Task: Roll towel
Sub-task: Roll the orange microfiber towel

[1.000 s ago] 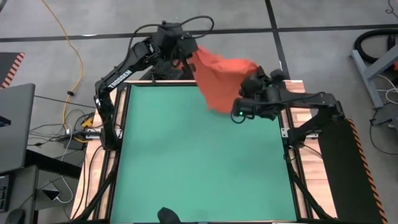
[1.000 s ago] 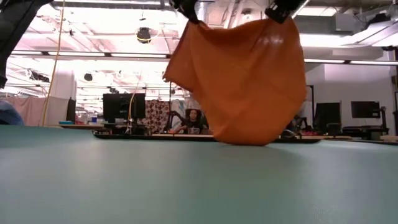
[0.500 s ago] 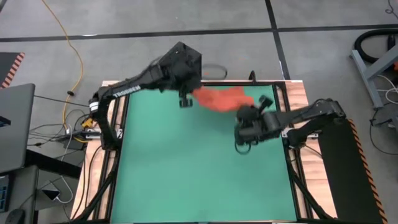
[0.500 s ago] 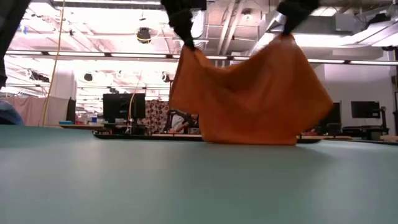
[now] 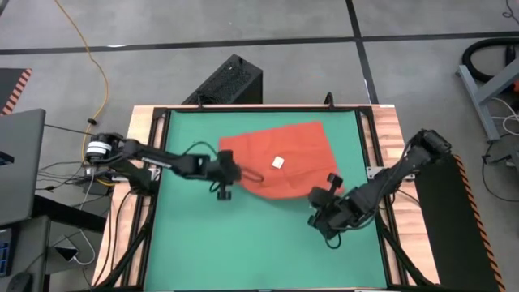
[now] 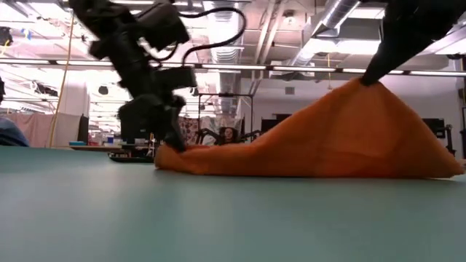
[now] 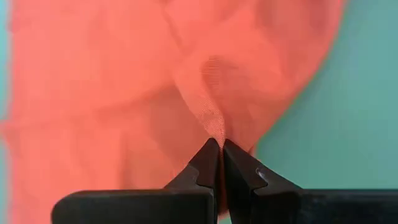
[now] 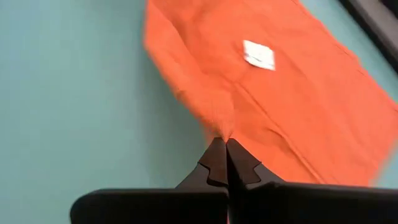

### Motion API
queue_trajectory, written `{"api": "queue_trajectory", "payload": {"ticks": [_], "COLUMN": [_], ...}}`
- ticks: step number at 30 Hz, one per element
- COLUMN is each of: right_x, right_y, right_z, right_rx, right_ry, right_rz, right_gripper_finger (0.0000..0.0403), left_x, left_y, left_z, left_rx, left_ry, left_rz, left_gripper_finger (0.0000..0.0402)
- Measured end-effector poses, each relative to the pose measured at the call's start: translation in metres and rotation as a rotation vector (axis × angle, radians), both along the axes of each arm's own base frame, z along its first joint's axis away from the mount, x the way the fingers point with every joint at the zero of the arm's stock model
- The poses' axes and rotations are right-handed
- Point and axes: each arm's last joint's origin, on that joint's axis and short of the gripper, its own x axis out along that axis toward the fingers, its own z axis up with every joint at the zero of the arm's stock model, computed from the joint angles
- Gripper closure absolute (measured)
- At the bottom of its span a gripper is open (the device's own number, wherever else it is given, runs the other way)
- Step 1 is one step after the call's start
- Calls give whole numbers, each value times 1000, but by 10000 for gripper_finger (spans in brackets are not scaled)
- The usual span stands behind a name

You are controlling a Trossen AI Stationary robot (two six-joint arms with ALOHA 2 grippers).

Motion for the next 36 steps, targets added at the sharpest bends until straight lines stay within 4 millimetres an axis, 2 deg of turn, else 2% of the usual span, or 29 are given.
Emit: {"api": "queue_trajectory", "payload": {"ticks": [2,5,11,17,21,25,28,30,36], "right_x": [3,7,18,27,29,27,27,27,29], "right_y": [5,11,23,36,40,43,43,43,44], "right_z": [-3,-8,-32,-66,-71,-70,-70,-70,-69], "right_rx": [24,58,133,166,186,196,197,198,213], "right_ry": [-39,-58,51,179,173,165,163,163,147], "right_rz": [36,87,145,181,184,184,187,186,182], "right_gripper_finger": [399,399,399,399,399,399,399,399,399], "left_x": [-6,-6,11,26,42,50,63,70,109], "left_y": [-10,-21,-39,-42,-28,-1,23,36,57], "left_z": [-8,-4,22,52,82,96,86,70,47], "left_rx": [-31,-78,-170,-141,-52,-97,-89,-72,-86], "left_ry": [30,27,-50,-98,-220,-295,-334,-296,-207], "left_rz": [-1,-4,-105,-142,-159,-123,-135,-165,-288], "left_gripper_finger": [391,366,294,230,216,213,213,213,213]}}
